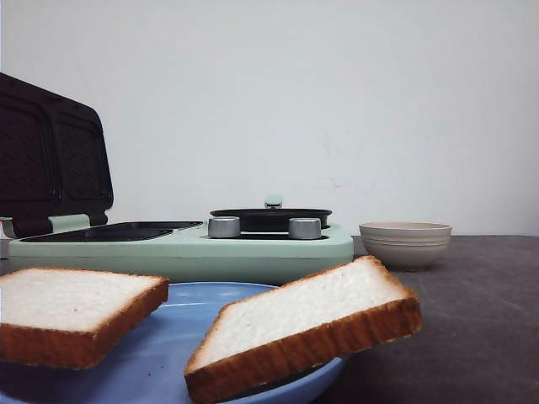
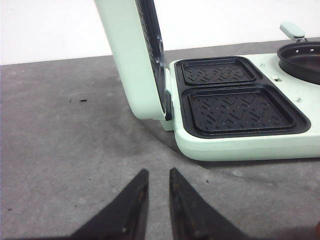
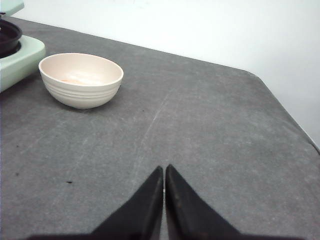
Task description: Make breakfast with bread and shrimp
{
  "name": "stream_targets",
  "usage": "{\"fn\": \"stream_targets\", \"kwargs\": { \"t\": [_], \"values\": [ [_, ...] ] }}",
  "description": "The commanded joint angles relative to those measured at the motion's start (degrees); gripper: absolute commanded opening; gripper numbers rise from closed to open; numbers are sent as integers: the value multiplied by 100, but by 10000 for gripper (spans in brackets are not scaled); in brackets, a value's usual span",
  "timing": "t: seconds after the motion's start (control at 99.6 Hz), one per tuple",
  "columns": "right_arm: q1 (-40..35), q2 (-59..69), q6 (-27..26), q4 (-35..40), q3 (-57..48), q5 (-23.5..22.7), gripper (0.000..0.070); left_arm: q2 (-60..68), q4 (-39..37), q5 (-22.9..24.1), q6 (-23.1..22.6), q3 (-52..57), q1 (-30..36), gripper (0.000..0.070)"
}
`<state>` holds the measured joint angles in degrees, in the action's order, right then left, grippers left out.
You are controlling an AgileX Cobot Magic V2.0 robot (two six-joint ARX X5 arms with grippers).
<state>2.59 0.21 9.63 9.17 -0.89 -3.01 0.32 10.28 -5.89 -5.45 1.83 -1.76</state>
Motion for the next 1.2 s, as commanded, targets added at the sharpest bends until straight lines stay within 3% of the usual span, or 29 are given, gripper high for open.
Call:
{"fn": "stream_targets", "kwargs": {
  "t": [0.0, 1.194],
  "values": [
    [0, 0, 22, -61, 20, 0, 0, -4, 42, -9, -72, -92, -4, 3],
    [0, 0, -229, -63, 20, -26, 0, -4, 42, -15, 68, -92, -4, 3]
  ]
}}
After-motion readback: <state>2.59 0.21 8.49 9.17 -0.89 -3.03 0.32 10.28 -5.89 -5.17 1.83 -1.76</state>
